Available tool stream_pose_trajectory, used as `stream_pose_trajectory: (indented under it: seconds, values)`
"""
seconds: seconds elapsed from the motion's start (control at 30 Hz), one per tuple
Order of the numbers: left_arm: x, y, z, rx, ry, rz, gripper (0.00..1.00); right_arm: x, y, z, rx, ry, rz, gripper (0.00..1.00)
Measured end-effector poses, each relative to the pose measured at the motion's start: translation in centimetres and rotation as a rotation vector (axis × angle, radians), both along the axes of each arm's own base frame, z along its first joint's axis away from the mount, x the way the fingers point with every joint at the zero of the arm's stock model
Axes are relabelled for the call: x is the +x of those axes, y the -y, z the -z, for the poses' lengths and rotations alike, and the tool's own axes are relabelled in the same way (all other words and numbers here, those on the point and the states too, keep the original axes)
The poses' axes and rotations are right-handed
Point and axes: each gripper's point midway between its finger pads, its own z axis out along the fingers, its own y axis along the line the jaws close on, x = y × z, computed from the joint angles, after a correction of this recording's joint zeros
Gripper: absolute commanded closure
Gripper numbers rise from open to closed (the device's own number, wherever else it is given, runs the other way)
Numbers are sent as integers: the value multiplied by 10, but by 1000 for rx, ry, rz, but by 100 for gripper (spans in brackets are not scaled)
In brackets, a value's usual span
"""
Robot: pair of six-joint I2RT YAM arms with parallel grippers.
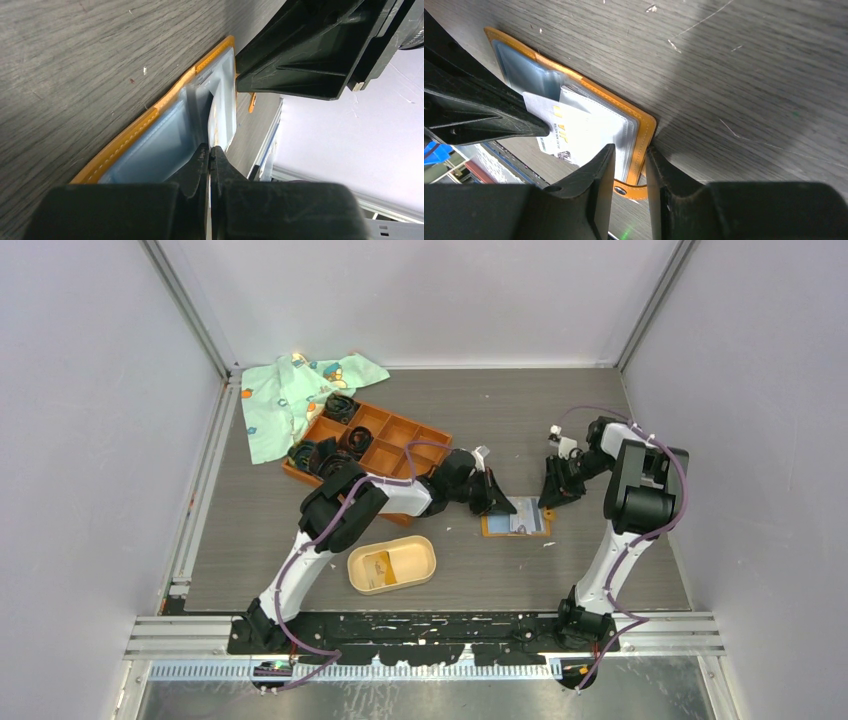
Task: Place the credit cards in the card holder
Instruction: Insert the credit card into the card holder.
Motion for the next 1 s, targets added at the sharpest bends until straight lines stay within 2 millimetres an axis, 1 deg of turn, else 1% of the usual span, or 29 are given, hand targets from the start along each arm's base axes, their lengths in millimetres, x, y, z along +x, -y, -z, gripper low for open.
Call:
stream_pose_trajectory:
  seconds: [0.27, 0.4, 0.47, 0.6, 0.77, 0.87, 0.9, 1.0]
  values:
    - [6, 0, 2, 7, 20, -34, 100, 1, -2, 0, 9, 5, -5, 66]
    - [3, 0, 9, 13, 22, -65, 100, 2, -3, 0, 13, 7, -5, 65]
    - [3, 1, 10, 11, 25, -74, 98, 2, -4, 0, 17, 8, -4, 65]
    - [3, 4, 9, 8, 36, -94, 93, 2, -4, -1, 20, 9, -4, 64]
    - [4, 4, 10, 11, 26, -113, 79, 2, -5, -1, 27, 10, -3, 61]
    - [4, 4, 8, 9, 25, -117, 73, 2, -6, -2, 30, 11, -2, 60]
    - [4, 4, 7, 11, 25, -119, 69, 3, -5, -2, 29, 13, -2, 60]
    - [5, 2, 3, 27, 28, -125, 64, 3, -2, -4, 19, 25, 4, 59]
